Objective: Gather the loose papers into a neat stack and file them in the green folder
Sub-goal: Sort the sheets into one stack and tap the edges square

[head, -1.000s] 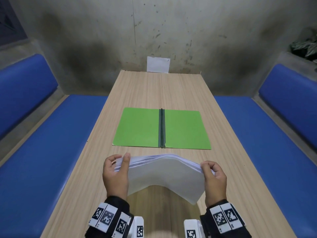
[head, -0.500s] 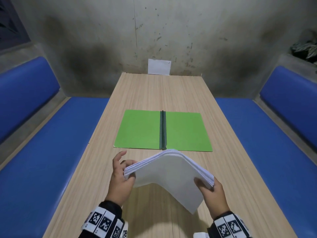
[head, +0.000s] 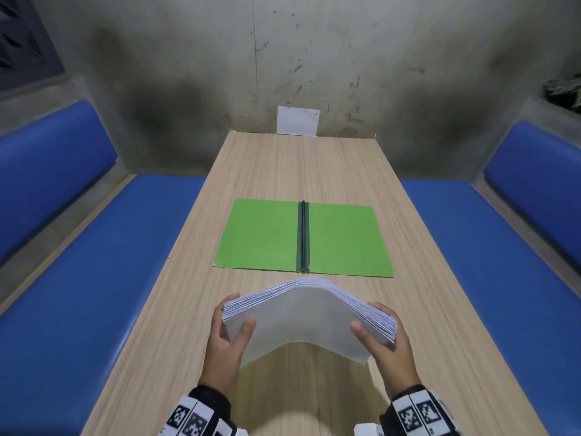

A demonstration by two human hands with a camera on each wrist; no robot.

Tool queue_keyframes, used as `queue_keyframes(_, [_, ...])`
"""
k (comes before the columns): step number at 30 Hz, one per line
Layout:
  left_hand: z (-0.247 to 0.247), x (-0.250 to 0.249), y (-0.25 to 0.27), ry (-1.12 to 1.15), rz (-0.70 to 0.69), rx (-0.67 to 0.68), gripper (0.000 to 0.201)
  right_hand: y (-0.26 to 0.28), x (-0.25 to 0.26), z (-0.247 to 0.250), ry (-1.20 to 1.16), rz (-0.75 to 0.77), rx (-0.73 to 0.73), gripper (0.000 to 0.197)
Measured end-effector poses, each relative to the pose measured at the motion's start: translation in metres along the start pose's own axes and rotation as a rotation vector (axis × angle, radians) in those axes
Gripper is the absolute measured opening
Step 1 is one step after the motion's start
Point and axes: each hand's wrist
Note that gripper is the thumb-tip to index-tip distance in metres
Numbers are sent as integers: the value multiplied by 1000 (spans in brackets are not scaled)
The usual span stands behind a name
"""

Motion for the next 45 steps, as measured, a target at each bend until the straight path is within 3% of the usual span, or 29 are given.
queue_keyframes(2, [-5, -1, 0, 50, 15, -36, 72, -1, 5, -3, -10, 12, -37, 41])
queue_keyframes(5, [-11, -4, -2, 102, 16, -150, 73, -3, 8, -6, -11, 29, -130, 58])
queue_keyframes(8, [-16, -8, -4, 120, 55, -221, 55, -7, 6, -8, -45, 17, -219, 53])
queue_keyframes(11, [-19, -9, -9, 155, 99, -273, 30, -11, 4, -7, -52, 2, -264, 30])
queue_keyframes(13, [-18, -10, -13, 144, 88, -297, 28, -12, 5, -6, -49, -2, -247, 38])
queue_keyframes(16, [-16, -13, -11, 99, 66, -234, 36, -6, 5, -2, 8, 43, -110, 66])
queue_keyframes(20, [-9, -10, -13, -8, 49, -132, 40, -1, 1, 7, 163, 38, 67, 34])
queue_keyframes(27, [-3, -13, -17, -18, 13, -138, 29, -3, 0, 9, 145, 51, 4, 17])
queue_keyframes(33, [12, 9, -7, 26, 131, -93, 25, 9, -16, 10, 123, -97, 43, 27])
queue_keyframes(37, [18, 8, -8, 30, 152, -69, 20, 4, -14, 9, 155, -79, 37, 27])
queue_keyframes(39, [25, 7, -13, -1, 139, -99, 24, -1, -2, 11, 182, -54, 42, 27])
queue_keyframes(42, [32, -4, -18, -247, 89, -220, 53, -8, 30, 12, 198, 48, 162, 21])
queue_keyframes(45, [18, -25, -8, -455, -152, -245, 85, -14, 63, 6, 509, 366, 306, 19])
Point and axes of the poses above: each hand's wrist, its own y-axis away from the middle knuckle, its own z-axis out of the back of the hand, x = y × z, and after that the axes turned 8 degrees about z, right-handed
